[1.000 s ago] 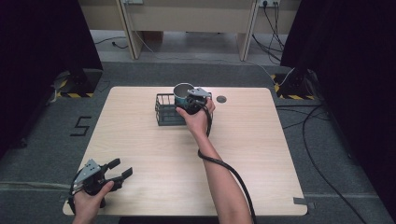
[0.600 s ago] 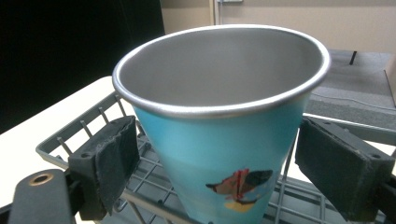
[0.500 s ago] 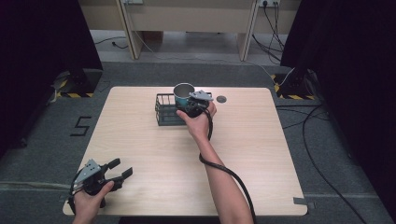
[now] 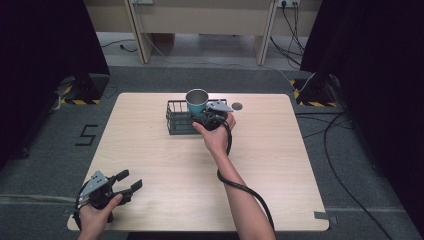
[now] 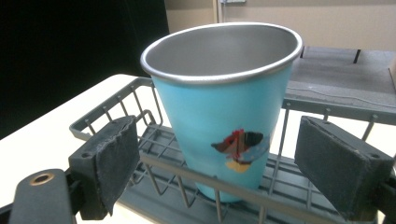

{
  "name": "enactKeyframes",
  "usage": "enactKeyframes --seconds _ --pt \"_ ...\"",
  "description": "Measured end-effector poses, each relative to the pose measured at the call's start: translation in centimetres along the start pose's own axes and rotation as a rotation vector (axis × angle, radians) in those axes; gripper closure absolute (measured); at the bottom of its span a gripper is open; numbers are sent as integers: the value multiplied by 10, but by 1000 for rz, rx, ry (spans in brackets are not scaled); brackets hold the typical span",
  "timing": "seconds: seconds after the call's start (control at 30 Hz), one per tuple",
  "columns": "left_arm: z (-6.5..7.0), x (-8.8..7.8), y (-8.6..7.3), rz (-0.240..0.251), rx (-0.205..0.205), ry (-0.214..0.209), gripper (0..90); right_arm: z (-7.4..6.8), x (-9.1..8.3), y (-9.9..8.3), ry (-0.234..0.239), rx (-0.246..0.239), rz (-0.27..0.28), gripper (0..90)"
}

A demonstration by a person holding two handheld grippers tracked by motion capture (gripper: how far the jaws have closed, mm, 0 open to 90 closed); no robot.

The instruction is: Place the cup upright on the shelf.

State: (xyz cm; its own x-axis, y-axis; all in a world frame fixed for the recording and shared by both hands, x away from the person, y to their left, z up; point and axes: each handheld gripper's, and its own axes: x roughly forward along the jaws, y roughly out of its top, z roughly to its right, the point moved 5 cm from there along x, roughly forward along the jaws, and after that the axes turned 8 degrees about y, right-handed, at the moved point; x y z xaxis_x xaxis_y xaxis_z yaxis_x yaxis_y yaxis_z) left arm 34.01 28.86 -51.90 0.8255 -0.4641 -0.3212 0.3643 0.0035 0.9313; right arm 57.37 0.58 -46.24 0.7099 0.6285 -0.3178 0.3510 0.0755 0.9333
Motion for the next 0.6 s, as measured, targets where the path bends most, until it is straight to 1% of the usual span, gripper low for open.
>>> enactKeyframes --seconds 0.37,0.47,0.6 --pt "0 0 0 -4 3 0 258 -3 -20 -5 11 -20 -2 152" --pt "1 0 0 -3 2 0 257 -4 -25 -6 11 -11 -7 153" --pt "1 1 0 -3 2 1 257 -6 -32 -7 13 -18 -15 153"
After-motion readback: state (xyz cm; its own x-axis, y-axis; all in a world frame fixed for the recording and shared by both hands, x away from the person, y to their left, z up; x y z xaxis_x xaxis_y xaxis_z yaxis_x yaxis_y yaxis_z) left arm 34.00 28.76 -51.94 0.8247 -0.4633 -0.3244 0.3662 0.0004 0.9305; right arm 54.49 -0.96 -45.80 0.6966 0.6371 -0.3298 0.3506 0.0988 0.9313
